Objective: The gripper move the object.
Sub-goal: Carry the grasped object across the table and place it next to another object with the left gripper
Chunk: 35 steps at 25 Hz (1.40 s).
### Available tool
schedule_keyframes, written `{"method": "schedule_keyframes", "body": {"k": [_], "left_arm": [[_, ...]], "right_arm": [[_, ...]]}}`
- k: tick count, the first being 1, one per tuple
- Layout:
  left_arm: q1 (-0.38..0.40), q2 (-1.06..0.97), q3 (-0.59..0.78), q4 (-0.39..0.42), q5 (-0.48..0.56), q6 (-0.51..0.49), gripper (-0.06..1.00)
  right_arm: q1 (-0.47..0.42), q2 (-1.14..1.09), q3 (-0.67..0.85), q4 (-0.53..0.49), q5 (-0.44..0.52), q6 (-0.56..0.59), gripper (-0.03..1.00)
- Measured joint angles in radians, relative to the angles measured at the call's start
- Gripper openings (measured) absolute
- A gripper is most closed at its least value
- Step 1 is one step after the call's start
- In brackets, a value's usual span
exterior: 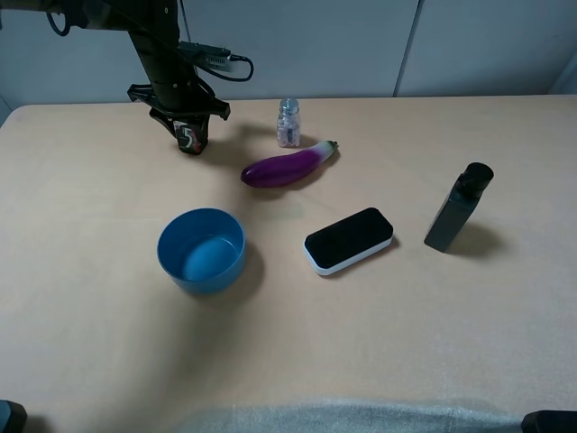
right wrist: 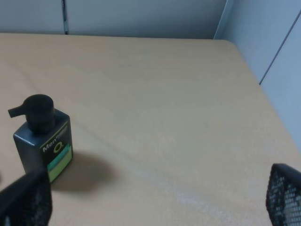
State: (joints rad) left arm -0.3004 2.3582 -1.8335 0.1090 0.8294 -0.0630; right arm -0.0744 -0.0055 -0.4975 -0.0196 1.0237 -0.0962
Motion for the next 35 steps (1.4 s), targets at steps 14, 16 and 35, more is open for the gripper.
{"method": "schedule_keyframes", "body": {"k": [14,16,35], "left_arm": [[0.0,-0.026,0.0,0.0,0.024,-0.002,0.54],[0.0,-0.049,-0.003,0.0,0.035,-0.002,0.54],[-0.073,-0.218,-0.105,0.039,0.218,-0.002,0.54]], "right_arm": [[0.0,0.0,0.0,0.0,0.0,0.0,0.69],[0.0,0.0,0.0,0.0,0.0,0.0,0.69],[0.0,0.0,0.0,0.0,0.0,0.0,0.69]]}}
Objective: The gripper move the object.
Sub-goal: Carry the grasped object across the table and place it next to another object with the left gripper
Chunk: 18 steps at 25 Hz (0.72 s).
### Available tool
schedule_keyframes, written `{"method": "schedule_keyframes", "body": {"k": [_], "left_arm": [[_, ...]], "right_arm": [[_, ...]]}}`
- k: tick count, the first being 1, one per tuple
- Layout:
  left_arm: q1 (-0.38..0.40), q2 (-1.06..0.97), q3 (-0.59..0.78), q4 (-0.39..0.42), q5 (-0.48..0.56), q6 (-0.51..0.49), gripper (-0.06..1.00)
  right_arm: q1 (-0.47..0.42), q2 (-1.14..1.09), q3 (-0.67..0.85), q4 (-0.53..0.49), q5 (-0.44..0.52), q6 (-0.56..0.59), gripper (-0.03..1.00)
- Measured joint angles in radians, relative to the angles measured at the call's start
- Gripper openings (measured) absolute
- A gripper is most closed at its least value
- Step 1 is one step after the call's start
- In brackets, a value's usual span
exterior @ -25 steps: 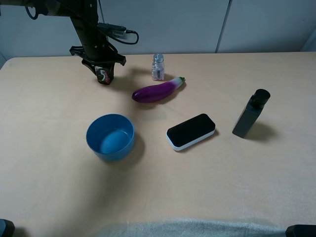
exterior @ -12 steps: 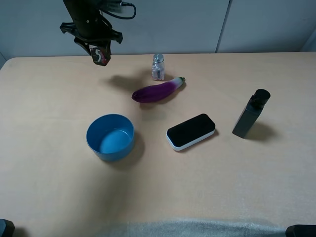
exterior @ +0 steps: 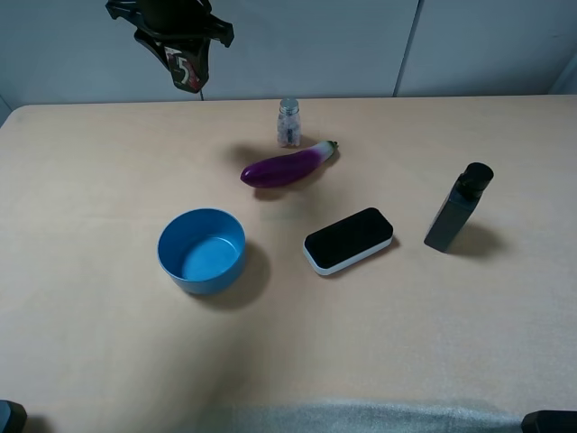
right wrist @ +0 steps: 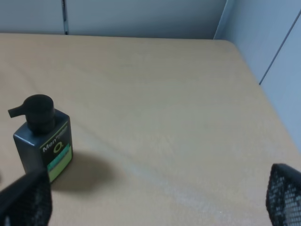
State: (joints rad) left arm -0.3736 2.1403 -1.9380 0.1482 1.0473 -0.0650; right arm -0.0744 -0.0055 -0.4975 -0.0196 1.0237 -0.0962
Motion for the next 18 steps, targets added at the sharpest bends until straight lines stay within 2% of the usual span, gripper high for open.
{"method": "schedule_keyframes", "body": {"k": [18], "left_arm": [[-0.116,-0.014,0.0,0.013,0.024,0.0,0.54]], "right_arm": [[0.0,0.0,0.0,0.0,0.0,0.0,0.69]]}}
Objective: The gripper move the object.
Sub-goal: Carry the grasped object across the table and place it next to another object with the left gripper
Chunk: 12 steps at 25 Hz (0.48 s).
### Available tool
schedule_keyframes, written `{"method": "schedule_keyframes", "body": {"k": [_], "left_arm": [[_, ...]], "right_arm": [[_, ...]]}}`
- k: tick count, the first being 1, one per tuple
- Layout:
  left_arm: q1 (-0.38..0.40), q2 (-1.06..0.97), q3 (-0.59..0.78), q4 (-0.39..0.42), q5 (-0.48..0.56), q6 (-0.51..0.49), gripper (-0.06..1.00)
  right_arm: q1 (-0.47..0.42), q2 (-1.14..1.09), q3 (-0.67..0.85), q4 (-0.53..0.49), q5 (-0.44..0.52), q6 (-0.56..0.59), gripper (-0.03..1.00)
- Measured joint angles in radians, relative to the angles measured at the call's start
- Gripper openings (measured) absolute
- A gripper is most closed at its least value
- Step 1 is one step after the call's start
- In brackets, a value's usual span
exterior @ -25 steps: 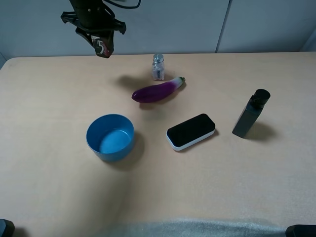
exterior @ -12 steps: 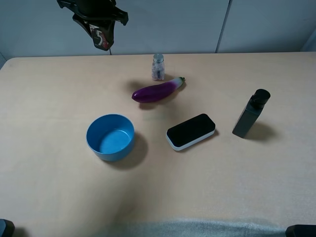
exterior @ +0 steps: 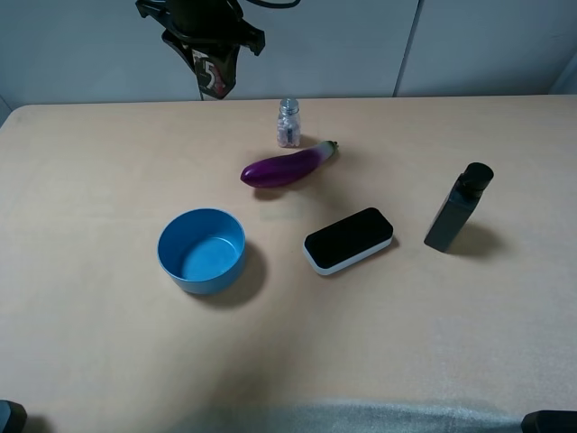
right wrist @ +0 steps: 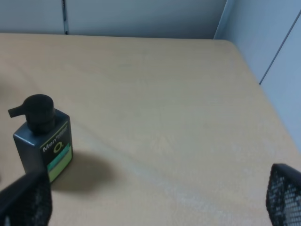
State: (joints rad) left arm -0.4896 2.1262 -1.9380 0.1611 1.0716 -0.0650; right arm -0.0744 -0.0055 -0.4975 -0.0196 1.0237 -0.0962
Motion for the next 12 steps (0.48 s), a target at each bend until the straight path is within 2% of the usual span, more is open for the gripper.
{"method": "schedule_keyframes", "body": {"k": [12], "left_arm": [[-0.072,0.0,0.0,-0.004,-0.03,0.0,0.54]], "right_arm": [[0.0,0.0,0.0,0.0,0.0,0.0,0.69]]}}
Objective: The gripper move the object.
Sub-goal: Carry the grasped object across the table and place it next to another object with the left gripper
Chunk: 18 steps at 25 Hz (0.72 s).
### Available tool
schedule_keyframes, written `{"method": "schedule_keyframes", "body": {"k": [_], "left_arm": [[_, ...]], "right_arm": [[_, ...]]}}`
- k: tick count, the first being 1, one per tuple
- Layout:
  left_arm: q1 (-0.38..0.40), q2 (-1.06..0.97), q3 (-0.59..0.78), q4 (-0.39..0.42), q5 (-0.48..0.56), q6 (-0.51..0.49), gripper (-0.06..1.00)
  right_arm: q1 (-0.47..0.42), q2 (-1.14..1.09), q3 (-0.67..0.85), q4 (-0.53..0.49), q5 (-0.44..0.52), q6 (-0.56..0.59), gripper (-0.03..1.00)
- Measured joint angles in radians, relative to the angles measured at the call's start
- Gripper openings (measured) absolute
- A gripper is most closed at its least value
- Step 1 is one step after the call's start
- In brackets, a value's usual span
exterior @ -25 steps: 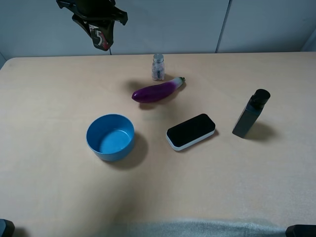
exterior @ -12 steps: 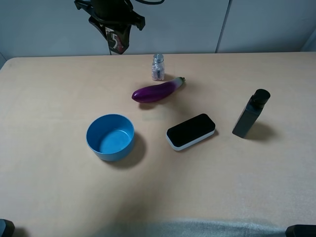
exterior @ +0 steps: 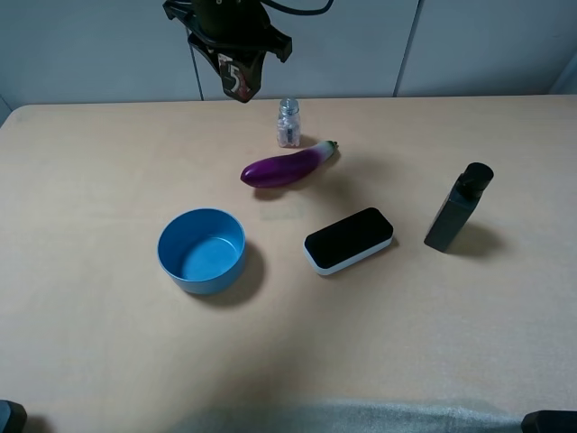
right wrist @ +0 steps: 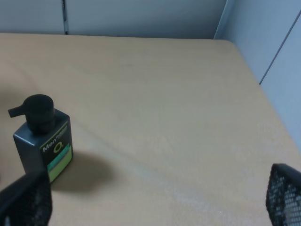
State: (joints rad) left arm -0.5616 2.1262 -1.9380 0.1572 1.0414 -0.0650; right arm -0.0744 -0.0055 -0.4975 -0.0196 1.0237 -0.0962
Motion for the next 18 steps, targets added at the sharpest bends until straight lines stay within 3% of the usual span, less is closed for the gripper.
{"method": "schedule_keyframes", "body": {"k": [12,18], "left_arm": [[-0.087,0.0,-0.001,0.0,-0.013,0.0,0.54],[-0.124,0.0,-0.077,-0.005,-0.022,0.0,0.54]], "right_arm": [[0.0,0.0,0.0,0.0,0.0,0.0,0.69],[0.0,0.0,0.0,0.0,0.0,0.0,0.69]]}}
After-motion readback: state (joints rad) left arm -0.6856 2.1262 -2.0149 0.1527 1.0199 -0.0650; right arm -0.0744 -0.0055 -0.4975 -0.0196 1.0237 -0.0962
